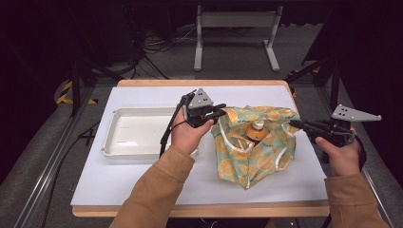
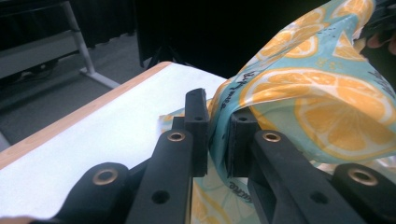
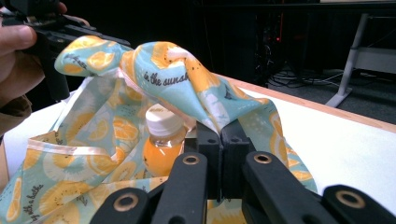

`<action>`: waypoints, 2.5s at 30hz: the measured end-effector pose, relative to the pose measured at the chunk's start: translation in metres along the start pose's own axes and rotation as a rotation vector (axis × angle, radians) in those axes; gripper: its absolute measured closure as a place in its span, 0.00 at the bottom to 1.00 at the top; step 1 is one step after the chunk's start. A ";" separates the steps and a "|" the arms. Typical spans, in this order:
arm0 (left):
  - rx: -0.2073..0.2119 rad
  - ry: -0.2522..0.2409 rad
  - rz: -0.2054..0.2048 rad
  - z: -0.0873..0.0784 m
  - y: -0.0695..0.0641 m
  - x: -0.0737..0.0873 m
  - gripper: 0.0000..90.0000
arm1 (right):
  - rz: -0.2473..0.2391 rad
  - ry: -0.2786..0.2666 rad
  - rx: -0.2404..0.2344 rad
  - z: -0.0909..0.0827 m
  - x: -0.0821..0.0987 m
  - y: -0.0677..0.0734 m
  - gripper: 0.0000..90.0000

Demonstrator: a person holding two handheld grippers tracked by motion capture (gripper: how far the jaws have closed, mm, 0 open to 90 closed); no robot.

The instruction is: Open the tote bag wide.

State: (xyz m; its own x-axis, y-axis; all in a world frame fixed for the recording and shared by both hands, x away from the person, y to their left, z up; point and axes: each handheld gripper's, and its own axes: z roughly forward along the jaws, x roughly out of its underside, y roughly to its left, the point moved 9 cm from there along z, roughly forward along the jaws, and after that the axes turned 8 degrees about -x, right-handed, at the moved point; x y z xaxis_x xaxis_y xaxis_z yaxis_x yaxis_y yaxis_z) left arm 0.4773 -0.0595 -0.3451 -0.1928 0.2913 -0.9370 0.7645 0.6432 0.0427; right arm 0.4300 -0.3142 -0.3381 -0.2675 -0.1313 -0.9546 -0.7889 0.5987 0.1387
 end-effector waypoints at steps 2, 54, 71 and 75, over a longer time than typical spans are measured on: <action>-0.010 -0.004 -0.006 0.002 0.004 0.000 0.90 | 0.008 -0.003 0.009 0.001 -0.001 -0.002 0.99; -0.128 0.150 -0.039 0.052 0.037 0.058 0.91 | 0.147 0.049 0.111 0.038 0.045 -0.064 0.99; -0.131 0.195 -0.040 0.056 0.039 0.072 0.91 | 0.188 0.121 0.128 0.043 0.074 -0.071 0.99; -0.131 0.218 -0.032 0.058 0.038 0.077 0.91 | 0.193 0.137 0.139 0.043 0.081 -0.071 0.99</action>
State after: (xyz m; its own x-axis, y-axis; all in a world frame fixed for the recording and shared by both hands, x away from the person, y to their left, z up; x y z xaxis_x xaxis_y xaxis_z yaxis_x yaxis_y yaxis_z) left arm 0.5273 -0.0535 -0.4359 -0.3549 0.4062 -0.8421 0.6725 0.7366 0.0719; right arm 0.4888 -0.3333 -0.4366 -0.4856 -0.1040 -0.8680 -0.6351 0.7242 0.2685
